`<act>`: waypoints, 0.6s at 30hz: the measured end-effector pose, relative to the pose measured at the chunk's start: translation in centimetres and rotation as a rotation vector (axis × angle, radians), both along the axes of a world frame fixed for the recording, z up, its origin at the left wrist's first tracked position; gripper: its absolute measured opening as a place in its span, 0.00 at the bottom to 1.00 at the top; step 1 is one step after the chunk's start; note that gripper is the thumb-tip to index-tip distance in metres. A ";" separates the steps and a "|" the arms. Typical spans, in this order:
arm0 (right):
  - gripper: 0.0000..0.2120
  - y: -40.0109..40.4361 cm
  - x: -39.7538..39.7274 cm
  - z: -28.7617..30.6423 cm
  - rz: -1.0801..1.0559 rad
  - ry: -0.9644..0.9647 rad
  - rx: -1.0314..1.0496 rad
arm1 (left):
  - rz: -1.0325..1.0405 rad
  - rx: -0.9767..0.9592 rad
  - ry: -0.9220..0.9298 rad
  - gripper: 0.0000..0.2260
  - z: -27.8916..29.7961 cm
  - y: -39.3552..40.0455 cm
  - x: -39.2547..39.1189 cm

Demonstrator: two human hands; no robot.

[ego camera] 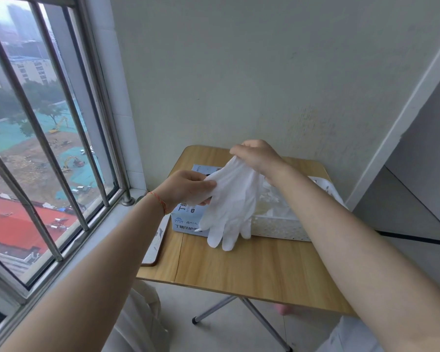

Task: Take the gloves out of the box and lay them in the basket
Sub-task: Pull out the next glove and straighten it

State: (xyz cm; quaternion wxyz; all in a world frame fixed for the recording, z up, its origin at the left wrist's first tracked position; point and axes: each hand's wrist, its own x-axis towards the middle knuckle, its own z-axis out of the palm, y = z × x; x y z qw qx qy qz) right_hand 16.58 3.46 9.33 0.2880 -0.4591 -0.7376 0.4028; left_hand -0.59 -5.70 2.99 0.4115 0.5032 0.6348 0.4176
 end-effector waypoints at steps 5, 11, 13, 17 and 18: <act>0.10 0.7 0.0 -0.4 -0.062 0.056 0.150 | -0.063 0.012 -0.126 0.15 -0.6 -0.1 -0.9; 0.15 0.9 -0.5 -1.0 -0.044 -0.021 0.309 | -0.129 -0.029 0.018 0.16 -0.6 0.6 -1.4; 0.13 0.6 -0.8 -0.9 0.015 -0.032 0.340 | -0.147 0.037 -0.013 0.11 -0.2 0.7 -1.1; 0.14 0.1 -1.2 -0.5 0.072 -0.066 0.441 | -0.162 0.105 -0.168 0.14 0.3 1.0 -0.8; 0.15 0.1 -1.2 -0.4 0.062 -0.082 0.475 | -0.178 0.078 -0.176 0.15 0.1 1.1 -0.8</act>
